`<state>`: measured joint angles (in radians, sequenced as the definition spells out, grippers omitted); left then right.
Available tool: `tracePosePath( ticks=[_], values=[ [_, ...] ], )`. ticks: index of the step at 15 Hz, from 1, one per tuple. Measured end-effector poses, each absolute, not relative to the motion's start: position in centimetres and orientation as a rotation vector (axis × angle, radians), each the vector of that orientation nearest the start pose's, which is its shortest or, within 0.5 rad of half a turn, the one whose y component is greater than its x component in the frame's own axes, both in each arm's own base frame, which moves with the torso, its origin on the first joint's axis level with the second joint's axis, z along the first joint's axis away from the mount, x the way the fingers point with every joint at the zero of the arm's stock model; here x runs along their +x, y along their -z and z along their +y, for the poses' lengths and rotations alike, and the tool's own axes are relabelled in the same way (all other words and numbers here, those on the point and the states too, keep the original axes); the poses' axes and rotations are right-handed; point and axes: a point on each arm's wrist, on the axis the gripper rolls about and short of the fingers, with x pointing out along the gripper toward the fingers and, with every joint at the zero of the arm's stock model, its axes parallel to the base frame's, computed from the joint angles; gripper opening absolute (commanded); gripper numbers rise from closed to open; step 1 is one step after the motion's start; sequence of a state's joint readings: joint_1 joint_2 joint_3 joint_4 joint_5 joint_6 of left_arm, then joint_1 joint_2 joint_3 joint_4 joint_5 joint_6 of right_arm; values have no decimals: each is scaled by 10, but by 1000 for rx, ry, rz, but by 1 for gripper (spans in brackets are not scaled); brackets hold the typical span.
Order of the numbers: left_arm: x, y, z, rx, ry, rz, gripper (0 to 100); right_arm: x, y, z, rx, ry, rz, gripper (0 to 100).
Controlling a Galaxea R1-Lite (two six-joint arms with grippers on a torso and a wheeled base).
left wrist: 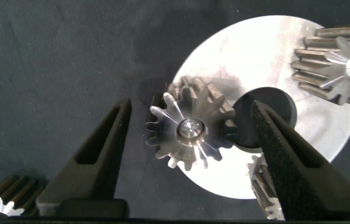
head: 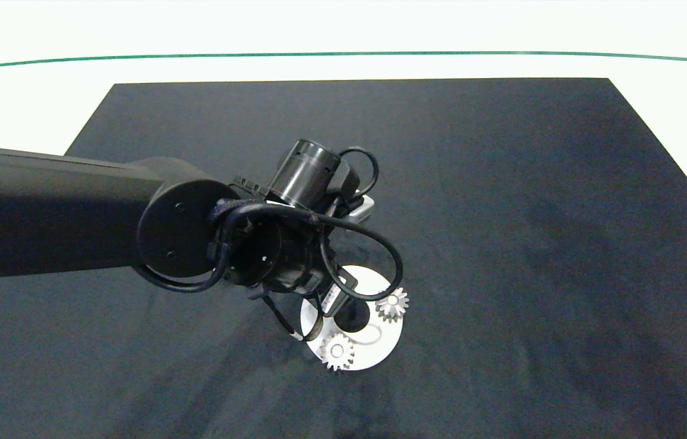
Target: Remove an incorrectly installed larger gear and replace it with the correct smaller gear
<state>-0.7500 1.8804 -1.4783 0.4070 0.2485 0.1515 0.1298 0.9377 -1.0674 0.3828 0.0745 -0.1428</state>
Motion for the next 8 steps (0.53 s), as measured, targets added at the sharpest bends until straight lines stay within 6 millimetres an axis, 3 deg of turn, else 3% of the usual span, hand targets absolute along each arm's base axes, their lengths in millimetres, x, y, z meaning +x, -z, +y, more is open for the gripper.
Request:
tracePosePath(
  ticks=[8],
  values=[
    [266,-209,-232,541,516,701,56,84,-314,13,-147,-226,238,100]
  ],
)
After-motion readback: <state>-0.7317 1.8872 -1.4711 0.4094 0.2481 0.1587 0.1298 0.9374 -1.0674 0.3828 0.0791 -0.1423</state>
